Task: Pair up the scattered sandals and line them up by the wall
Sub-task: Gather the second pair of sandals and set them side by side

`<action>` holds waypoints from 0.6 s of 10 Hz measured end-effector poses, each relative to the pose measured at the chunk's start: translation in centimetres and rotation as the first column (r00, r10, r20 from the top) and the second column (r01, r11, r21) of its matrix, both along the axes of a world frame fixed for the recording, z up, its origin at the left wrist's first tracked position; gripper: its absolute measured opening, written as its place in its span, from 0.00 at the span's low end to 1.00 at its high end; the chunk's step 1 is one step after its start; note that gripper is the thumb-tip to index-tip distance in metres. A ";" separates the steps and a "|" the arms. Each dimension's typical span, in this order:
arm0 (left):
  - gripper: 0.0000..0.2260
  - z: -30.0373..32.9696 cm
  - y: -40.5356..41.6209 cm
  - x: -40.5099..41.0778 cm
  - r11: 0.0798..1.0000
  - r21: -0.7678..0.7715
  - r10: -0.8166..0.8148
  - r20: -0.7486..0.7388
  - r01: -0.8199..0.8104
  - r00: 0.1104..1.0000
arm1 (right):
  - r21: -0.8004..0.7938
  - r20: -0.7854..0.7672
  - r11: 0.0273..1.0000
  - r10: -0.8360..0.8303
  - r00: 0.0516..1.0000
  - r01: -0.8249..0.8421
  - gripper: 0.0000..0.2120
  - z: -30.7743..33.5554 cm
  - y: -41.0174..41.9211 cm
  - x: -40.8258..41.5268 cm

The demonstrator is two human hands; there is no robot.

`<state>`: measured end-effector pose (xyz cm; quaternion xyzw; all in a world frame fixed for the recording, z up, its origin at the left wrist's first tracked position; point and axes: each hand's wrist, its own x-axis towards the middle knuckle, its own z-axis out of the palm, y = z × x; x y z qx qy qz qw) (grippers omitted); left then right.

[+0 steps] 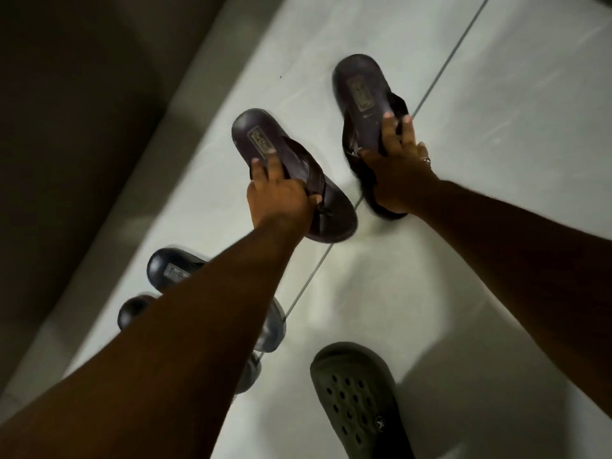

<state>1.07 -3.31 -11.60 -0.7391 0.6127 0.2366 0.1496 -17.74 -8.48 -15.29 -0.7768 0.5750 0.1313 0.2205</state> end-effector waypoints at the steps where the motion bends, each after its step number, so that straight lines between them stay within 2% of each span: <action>1: 0.22 -0.7 0.4 0.3 0.998 0.062 0.030 -0.143 -0.021 0.989 | 0.043 0.022 0.999 0.015 1.000 -0.015 0.29 0.4 -1.7 1.6; 2: 0.20 -1.4 1.2 -0.4 0.994 0.020 0.105 -0.149 -0.103 0.983 | 0.071 0.043 0.996 0.056 0.998 -0.059 0.29 0.3 -3.0 2.1; 3: 0.21 -2.2 1.4 -1.4 0.988 -0.010 0.154 -0.083 -0.156 0.985 | 0.085 0.097 0.987 0.127 0.987 -0.136 0.26 0.6 -4.8 2.6; 6: 0.23 -2.9 -1.3 -1.1 0.984 -0.072 0.155 -0.084 -0.162 0.984 | 0.114 0.131 0.967 0.215 0.968 -0.230 0.30 0.9 -6.2 2.9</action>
